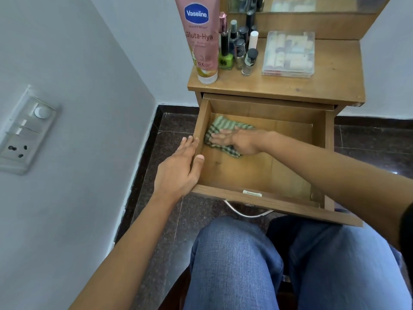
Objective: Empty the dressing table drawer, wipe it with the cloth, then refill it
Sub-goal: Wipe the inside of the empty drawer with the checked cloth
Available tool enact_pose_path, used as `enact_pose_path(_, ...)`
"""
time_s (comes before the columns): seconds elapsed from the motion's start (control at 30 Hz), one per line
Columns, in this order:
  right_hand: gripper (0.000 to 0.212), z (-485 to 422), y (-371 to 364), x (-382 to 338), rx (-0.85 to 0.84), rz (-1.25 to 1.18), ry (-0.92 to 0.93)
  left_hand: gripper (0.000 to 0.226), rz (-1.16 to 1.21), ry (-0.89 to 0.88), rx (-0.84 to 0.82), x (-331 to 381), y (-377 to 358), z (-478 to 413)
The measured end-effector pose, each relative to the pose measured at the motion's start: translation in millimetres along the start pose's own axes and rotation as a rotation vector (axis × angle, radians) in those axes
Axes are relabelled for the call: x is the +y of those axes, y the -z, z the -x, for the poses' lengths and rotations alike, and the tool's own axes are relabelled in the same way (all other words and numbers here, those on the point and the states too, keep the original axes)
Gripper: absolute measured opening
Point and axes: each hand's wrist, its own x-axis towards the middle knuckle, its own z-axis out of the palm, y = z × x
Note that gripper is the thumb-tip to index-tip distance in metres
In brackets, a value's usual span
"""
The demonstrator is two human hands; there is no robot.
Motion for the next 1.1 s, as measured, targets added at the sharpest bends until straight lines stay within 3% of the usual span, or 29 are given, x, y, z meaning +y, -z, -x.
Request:
enact_pose_path(0.3, 0.094, -9.4, 9.6, -0.3, 0.085, -0.017, -0.18, 0.06, -0.014, -0.002, -0.004, -1.5, 2.5, -1.2)
enact_pose_path(0.63, 0.083, 27.2, 1.7, 5.5, 0.076, -0.095, -0.363, 0.051, -0.015, 0.001, -0.012, -0.3, 6.4, -0.6)
enact_pose_path(0.83, 0.084, 73.3, -7.8, 27.8, 0.02, -0.176, -0.522, 0.051, -0.014, -0.001, 0.007, 0.5, 5.4, -0.3)
enact_pose_path(1.0, 0.08, 93.7, -27.5, 22.5, 0.07, -0.326, -0.691, 0.052, -0.027, -0.011, 0.013, 2.5, 6.4, 0.6)
enact_pose_path(1.1, 0.081, 97.8, -39.3, 8.4, 0.081, -0.42, -0.677, 0.058, -0.049, -0.038, 0.013, 4.3, 7.8, 2.4)
